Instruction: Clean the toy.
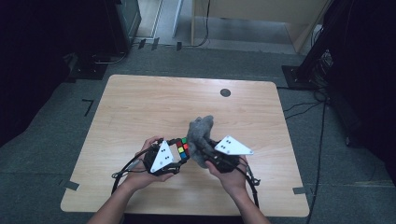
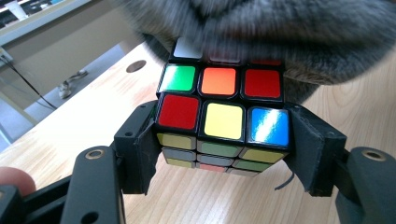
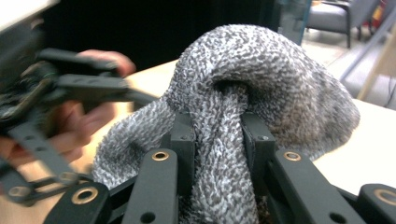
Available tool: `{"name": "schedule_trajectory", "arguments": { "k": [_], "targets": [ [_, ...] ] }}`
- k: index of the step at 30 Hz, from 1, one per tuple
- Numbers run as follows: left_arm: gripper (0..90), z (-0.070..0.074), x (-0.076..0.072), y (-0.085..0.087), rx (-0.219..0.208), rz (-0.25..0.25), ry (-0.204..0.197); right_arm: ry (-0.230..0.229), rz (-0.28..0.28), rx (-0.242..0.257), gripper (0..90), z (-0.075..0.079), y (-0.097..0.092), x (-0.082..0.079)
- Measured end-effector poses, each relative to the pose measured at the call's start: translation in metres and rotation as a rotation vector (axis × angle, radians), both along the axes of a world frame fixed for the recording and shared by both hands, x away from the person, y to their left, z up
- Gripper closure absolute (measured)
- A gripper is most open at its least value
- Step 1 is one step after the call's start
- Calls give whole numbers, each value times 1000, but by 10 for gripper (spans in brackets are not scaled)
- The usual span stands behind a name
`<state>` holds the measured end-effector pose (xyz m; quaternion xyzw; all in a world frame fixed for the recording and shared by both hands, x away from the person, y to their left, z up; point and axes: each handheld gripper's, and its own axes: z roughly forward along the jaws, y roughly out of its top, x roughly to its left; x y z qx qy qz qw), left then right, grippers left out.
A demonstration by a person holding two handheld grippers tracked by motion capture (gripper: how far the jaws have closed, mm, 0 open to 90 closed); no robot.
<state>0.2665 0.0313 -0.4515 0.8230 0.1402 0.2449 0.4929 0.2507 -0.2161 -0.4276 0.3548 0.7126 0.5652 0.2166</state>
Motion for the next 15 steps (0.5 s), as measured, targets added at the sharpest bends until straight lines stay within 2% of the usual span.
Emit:
{"name": "schedule_trajectory", "arguments": {
  "k": [2,4,7,11,13,15],
  "targets": [
    [341,2,2,5,-48,-13,17,18,-35,58,720,1,-14,4],
    [341,3,3,8,-88,-29,35,38,-45,125,720,3,-23,6],
    [341,3,3,8,-116,-47,45,44,9,181,719,2,-24,5],
    [341,6,1,11,-170,-86,55,68,45,163,718,-6,-15,7],
    [341,7,2,14,-184,-86,56,91,45,176,717,-12,-14,9],
    [341,8,3,19,-216,-83,63,111,33,144,717,-17,-16,13]
  ]
}}
